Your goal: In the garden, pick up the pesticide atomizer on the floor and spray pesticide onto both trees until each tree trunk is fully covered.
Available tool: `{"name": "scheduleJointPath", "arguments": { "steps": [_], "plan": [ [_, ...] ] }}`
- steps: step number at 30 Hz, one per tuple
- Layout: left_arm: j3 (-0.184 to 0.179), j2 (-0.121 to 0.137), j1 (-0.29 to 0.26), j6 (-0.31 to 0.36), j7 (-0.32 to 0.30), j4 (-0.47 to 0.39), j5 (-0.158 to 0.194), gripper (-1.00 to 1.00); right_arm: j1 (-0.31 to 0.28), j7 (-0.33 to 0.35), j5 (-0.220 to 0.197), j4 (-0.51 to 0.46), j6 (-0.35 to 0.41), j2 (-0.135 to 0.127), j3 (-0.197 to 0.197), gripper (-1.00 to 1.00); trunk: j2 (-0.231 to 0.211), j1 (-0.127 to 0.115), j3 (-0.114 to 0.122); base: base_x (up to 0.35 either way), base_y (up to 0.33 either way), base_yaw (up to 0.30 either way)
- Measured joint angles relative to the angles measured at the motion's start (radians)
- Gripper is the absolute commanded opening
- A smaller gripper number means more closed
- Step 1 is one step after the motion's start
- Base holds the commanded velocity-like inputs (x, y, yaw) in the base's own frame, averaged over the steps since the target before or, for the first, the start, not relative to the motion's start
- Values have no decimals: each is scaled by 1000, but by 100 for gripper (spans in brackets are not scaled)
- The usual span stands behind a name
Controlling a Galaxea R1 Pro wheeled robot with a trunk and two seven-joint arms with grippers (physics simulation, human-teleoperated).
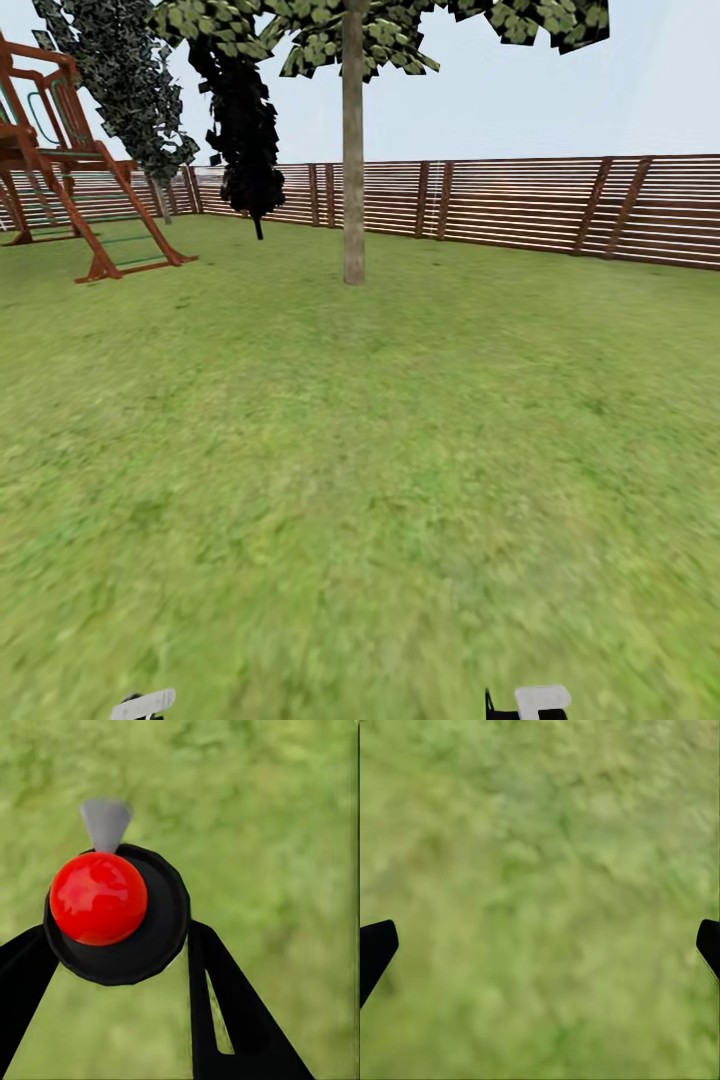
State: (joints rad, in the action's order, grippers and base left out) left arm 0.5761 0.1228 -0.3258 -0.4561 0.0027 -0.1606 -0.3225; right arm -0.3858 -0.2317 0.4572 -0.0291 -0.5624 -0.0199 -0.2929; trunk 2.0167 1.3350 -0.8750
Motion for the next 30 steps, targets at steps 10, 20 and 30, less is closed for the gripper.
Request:
{"name": "scheduleJointPath", "arguments": {
  "steps": [10, 20, 30],
  "plan": [
    [0, 0, 0, 0, 0, 0, 0, -100, 0, 0, 0, 0, 0, 0, 0, 100, 0, 0, 0, 337, -99, 0],
    [0, 0, 0, 0, 0, 0, 0, -100, 0, 0, 0, 0, 0, 0, 0, 100, 0, 0, 0, 337, -87, 0],
    [0, 0, 0, 0, 0, 0, 0, -100, 0, 0, 0, 0, 0, 0, 0, 100, 0, 0, 0, 337, -58, 0]
  ]
}}
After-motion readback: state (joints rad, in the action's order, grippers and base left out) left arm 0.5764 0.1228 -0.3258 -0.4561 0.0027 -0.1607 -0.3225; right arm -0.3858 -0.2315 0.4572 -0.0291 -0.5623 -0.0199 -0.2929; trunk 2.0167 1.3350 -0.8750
